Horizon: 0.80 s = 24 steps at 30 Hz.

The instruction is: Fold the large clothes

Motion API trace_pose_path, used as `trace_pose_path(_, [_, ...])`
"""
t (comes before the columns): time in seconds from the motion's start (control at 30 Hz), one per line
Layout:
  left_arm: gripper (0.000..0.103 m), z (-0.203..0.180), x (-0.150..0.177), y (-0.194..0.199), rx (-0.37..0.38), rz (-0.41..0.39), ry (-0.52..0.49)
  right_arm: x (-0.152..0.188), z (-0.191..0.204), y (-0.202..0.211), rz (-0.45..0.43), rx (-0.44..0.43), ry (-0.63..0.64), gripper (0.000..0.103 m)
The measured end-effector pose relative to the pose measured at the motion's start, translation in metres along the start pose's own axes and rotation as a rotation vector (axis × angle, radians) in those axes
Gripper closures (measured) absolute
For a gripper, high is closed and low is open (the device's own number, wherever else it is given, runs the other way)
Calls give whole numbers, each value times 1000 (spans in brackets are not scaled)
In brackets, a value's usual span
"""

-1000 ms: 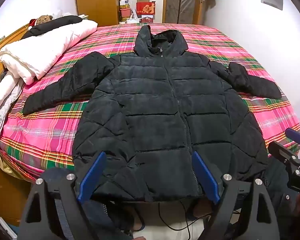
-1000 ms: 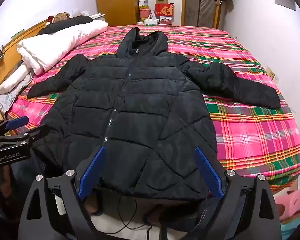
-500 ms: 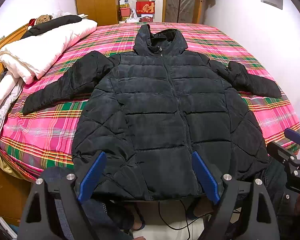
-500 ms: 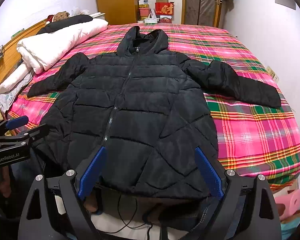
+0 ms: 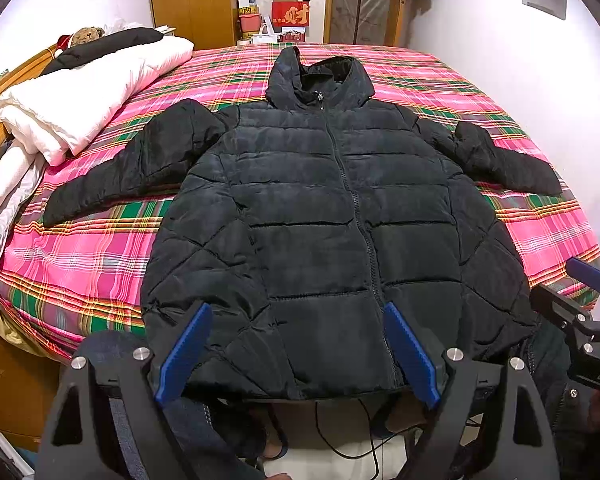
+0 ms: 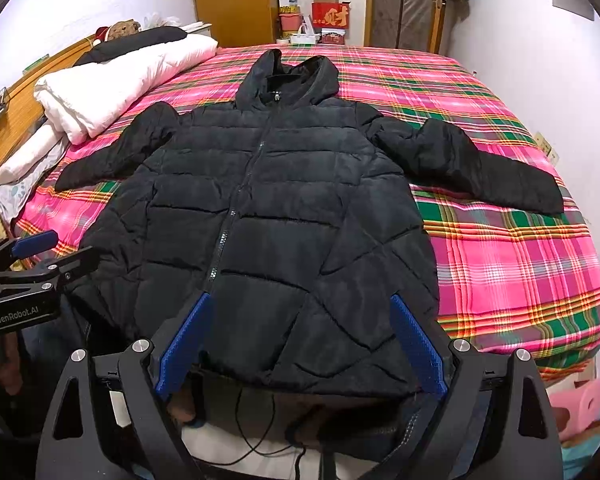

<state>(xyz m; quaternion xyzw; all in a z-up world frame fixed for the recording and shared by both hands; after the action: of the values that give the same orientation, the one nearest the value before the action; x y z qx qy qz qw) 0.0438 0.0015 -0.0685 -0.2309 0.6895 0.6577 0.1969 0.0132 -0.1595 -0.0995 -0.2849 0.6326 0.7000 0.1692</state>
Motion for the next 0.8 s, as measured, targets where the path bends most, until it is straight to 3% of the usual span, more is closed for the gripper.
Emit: trace_pose_path(0.8, [14,1,5,-1,5,3,4,2,2,-1,4,1,3,13])
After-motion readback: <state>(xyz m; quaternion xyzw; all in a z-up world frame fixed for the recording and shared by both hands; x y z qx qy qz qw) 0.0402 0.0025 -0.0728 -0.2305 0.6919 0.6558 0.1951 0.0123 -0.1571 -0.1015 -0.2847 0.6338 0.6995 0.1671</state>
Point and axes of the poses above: each gripper's, at about its wrist camera, not at the fingertips, and y roughly against the way its jaws point, z to its left, x to its underside, the point moved 8 cm from there along -y, roughly the way its jaws point, and after that the axes turned 2 degrees about x, right-handed, at the moved point
